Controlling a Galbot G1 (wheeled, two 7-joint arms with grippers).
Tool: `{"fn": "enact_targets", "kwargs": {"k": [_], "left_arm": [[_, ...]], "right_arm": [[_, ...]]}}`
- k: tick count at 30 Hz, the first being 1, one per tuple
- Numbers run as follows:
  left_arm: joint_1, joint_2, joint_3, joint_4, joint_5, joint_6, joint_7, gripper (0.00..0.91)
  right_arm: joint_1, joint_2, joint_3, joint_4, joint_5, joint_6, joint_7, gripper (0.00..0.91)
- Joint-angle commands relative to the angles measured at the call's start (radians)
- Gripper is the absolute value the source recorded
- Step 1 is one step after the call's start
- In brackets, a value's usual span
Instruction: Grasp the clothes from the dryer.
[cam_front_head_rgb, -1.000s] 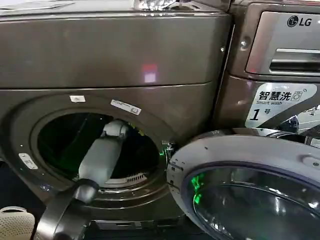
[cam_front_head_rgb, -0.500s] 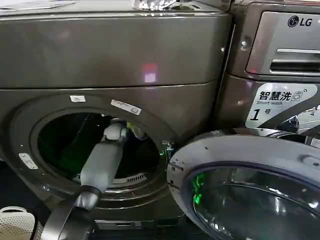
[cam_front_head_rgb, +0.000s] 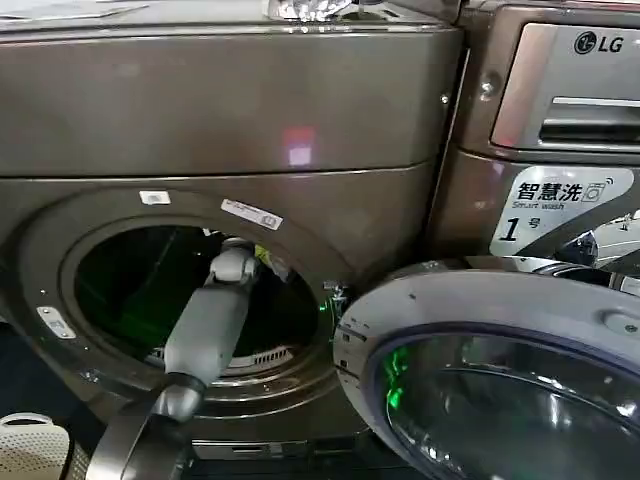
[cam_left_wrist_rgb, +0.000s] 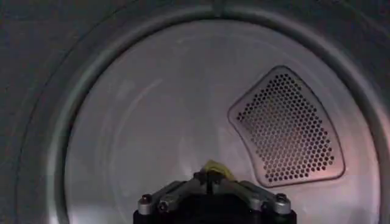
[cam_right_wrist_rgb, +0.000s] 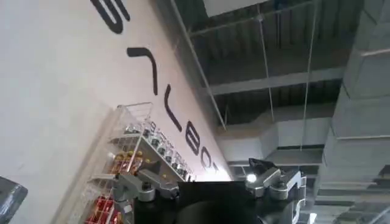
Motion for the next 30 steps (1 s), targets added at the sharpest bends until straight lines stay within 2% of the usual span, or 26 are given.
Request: {"fn": "enact_targets", "kwargs": {"k": [1, 30], "left_arm": [[0.006, -0.004, -0.004, 0.002, 0.008, -0.004, -0.011, 0.000], [-0.004, -0.004, 0.000, 0.036, 0.021, -0.010, -0.002, 0.000]], "right_arm": [[-0.006, -0.001, 0.009, -0.003, 0.003, 0.003, -0.001, 0.907], [-0.005, -0.022, 0.031, -0.005, 0.002, -0.015, -0.008, 0.907]]}}
